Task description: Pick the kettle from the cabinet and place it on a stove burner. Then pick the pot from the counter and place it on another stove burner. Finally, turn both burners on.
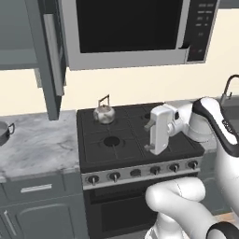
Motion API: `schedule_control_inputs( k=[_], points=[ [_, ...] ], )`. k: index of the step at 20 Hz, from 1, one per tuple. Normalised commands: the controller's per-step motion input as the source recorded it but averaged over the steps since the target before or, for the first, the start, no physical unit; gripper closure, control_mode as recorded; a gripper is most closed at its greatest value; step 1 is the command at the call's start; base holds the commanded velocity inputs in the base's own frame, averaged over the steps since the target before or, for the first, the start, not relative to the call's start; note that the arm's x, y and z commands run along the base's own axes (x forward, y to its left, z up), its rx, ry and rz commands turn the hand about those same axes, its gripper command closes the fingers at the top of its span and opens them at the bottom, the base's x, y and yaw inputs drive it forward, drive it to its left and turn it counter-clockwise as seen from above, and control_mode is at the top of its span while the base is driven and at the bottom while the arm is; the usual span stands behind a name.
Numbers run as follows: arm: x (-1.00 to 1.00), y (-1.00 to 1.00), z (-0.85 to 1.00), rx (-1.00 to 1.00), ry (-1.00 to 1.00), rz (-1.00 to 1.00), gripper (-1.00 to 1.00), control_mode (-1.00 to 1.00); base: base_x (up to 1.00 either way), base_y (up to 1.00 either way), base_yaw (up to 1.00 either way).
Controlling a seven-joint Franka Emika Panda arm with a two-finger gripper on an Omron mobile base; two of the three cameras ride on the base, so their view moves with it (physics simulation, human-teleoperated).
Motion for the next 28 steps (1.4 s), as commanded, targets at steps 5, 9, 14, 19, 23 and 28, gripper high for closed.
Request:
schedule_control_inputs(
  k=[5,9,14,19,23,28],
  points=[
    [0.0,0.0,0.0,0.0,0.0,0.0,-1.0,1.0,-0.42,0.28,-0.02],
    [0.0,0.0,0.0,0.0,0.0,0.0,-1.0,1.0,-0.37,0.33,-0.03],
    [0.0,0.0,0.0,0.0,0.0,0.0,-1.0,1.0,-0.36,0.41,-0.04],
    [0.0,0.0,0.0,0.0,0.0,0.0,-1.0,1.0,-0.34,0.52,-0.06],
    [0.0,0.0,0.0,0.0,0.0,0.0,-1.0,1.0,-0.34,0.58,-0.07],
    [0.0,0.0,0.0,0.0,0.0,0.0,-1.0,1.0,-0.34,0.6,-0.09]
  ],
)
